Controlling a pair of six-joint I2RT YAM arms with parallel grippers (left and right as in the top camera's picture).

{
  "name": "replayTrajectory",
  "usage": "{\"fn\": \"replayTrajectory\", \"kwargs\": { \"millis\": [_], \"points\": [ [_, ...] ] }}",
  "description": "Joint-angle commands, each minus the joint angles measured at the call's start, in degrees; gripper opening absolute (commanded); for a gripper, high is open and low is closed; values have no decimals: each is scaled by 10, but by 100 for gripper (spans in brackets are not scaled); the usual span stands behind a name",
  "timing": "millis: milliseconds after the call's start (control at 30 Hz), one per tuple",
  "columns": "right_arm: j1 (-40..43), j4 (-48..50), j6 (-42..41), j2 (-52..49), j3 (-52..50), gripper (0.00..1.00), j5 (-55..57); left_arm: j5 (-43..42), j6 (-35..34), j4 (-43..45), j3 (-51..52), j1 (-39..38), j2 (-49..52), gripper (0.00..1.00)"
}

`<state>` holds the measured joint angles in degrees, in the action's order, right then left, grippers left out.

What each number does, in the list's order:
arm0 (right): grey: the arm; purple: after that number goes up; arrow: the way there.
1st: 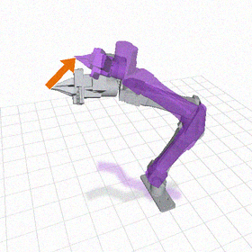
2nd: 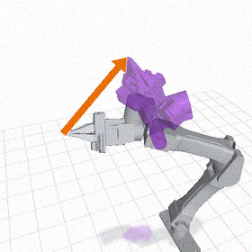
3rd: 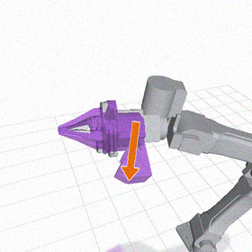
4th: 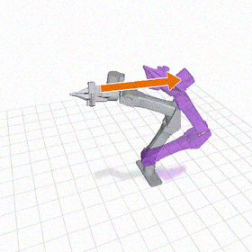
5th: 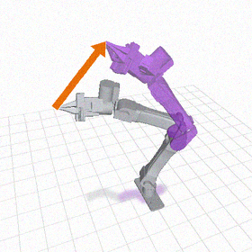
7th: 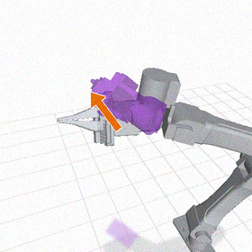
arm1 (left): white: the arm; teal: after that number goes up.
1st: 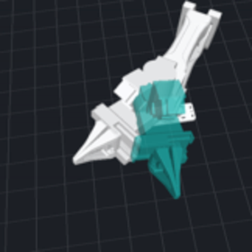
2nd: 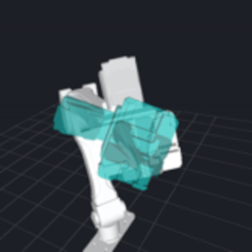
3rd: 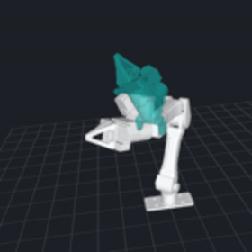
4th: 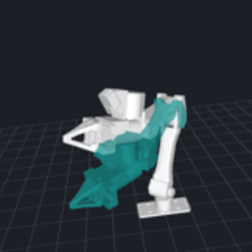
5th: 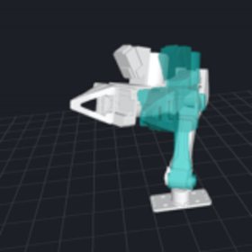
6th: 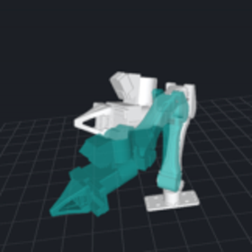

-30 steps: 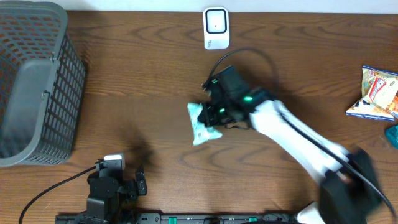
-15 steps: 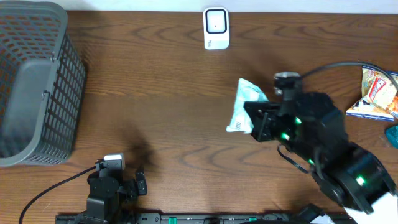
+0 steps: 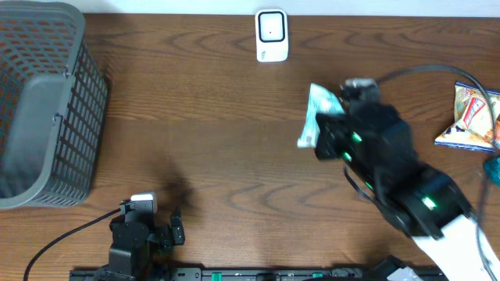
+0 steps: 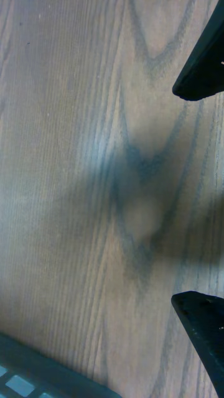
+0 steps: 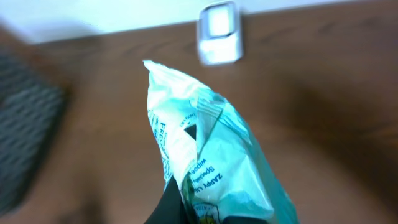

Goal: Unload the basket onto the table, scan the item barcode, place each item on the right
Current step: 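Carry the wipes pack up to the white scanner with the right gripper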

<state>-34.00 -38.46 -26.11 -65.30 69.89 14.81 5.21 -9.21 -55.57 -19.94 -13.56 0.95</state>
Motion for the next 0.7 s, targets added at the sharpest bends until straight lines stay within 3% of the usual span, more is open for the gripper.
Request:
{"fn": "replayTrajectory", "kwargs": {
  "millis": [0, 300, 433, 500, 667],
  "points": [
    [-9, 89, 84, -71, 1, 1, 176, -1, -1, -5, 1, -1, -3, 98],
    [-7, 646, 518, -333, 2, 1, 314, -1, -1, -5, 1, -1, -3, 98],
    [-3, 883, 650, -454, 24, 1, 311, -1, -1, -5, 1, -1, -3, 98],
    [-1, 927, 670, -511, 52, 1, 294, -1, -1, -5, 1, -1, -3, 98],
    [17, 899, 675, -639, 167, 1, 247, -1, -1, -5, 1, -1, -3, 98]
  ]
}}
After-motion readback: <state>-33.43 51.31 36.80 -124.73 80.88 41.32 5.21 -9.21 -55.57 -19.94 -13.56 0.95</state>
